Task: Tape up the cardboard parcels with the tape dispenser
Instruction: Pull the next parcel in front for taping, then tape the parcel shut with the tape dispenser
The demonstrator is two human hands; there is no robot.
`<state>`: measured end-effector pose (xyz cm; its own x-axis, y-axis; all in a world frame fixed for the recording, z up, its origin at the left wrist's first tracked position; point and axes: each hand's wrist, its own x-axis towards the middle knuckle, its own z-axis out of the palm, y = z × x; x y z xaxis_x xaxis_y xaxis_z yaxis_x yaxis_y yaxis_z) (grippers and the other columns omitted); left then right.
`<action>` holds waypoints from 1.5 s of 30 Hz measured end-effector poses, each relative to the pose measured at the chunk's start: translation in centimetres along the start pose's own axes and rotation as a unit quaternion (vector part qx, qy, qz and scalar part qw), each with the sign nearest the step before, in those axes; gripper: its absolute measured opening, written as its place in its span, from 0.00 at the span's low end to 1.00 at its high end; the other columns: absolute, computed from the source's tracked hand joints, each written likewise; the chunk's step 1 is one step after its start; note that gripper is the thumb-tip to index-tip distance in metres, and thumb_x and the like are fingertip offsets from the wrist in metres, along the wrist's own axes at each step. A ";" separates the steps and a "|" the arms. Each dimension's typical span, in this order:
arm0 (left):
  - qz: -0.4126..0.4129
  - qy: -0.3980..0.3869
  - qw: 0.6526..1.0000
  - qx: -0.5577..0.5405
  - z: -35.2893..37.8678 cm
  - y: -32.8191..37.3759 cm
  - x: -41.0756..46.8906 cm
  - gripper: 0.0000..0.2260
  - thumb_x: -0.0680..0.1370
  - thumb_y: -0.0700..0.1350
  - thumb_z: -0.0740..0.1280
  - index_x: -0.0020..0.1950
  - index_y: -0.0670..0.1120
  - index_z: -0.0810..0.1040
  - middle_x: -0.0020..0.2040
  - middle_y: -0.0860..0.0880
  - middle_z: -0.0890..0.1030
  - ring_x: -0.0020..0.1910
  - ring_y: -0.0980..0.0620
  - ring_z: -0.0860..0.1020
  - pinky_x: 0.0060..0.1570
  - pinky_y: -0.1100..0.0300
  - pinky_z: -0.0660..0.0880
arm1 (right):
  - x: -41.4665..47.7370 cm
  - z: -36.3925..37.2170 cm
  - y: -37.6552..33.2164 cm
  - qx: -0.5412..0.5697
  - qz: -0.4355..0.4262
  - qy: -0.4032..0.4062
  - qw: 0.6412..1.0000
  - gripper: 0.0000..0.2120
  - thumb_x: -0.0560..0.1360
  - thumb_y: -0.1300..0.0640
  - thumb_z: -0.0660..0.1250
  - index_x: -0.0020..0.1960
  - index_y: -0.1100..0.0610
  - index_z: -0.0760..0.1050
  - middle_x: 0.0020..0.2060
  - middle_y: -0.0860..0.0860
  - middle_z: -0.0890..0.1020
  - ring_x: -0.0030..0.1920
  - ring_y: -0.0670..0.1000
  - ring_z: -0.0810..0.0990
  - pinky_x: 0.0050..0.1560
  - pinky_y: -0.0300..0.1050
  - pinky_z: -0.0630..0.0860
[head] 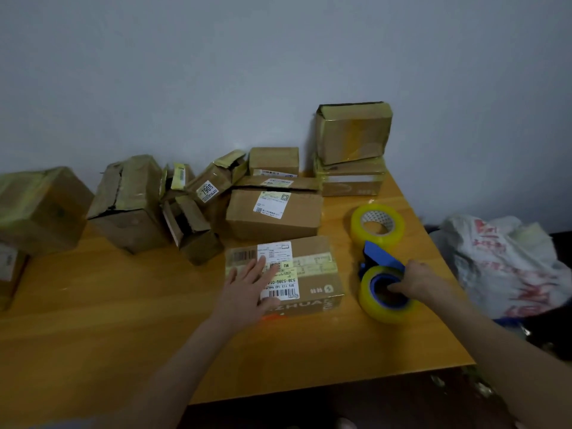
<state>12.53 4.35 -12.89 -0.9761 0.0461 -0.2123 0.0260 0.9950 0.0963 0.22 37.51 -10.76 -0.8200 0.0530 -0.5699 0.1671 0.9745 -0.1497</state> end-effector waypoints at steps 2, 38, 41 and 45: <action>0.003 -0.013 1.000 0.012 -0.1 -0.2 -0.2 0.32 0.77 0.68 0.51 0.73 0.62 0.35 0.75 0.55 0.35 0.76 0.53 0.38 0.73 0.48 0.39 | 0.9 0.8 1.0 0.058 0.006 -0.002 0.998 0.14 0.76 0.49 0.70 0.42 0.58 0.70 0.34 0.55 0.74 0.34 0.53 0.73 0.32 0.45 0.68; -0.204 0.106 0.595 -0.770 -6.3 -2.0 -2.1 0.24 0.78 0.54 0.64 0.69 0.40 0.69 0.63 0.42 0.77 0.55 0.49 0.80 0.48 0.60 0.80 | -4.5 -4.5 -14.2 0.141 -0.355 -0.118 0.917 0.26 0.66 0.63 0.77 0.59 0.56 0.70 0.53 0.54 0.78 0.52 0.53 0.80 0.55 0.51 0.79; -0.202 0.034 0.613 -0.763 -7.9 -0.6 -1.3 0.27 0.77 0.59 0.62 0.69 0.41 0.69 0.63 0.43 0.77 0.56 0.48 0.79 0.50 0.58 0.79 | -4.4 -4.5 -13.7 0.141 -0.363 -0.116 0.914 0.24 0.66 0.62 0.77 0.57 0.56 0.70 0.52 0.54 0.78 0.51 0.52 0.79 0.49 0.45 0.78; -0.230 -0.003 0.616 -0.753 -8.3 1.6 0.2 0.19 0.77 0.59 0.63 0.60 0.47 0.77 0.54 0.48 0.82 0.52 0.51 0.79 0.46 0.59 0.76 | -4.2 -4.4 -13.2 0.145 -0.365 -0.115 0.913 0.24 0.66 0.62 0.77 0.57 0.56 0.69 0.51 0.54 0.78 0.52 0.52 0.79 0.49 0.46 0.78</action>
<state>10.59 5.19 -4.74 -0.8048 -0.2056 -0.5568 -0.4867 -0.3084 0.8173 -0.90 25.42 -2.84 -0.6398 -0.6667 -0.3823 -0.2132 0.6319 -0.7451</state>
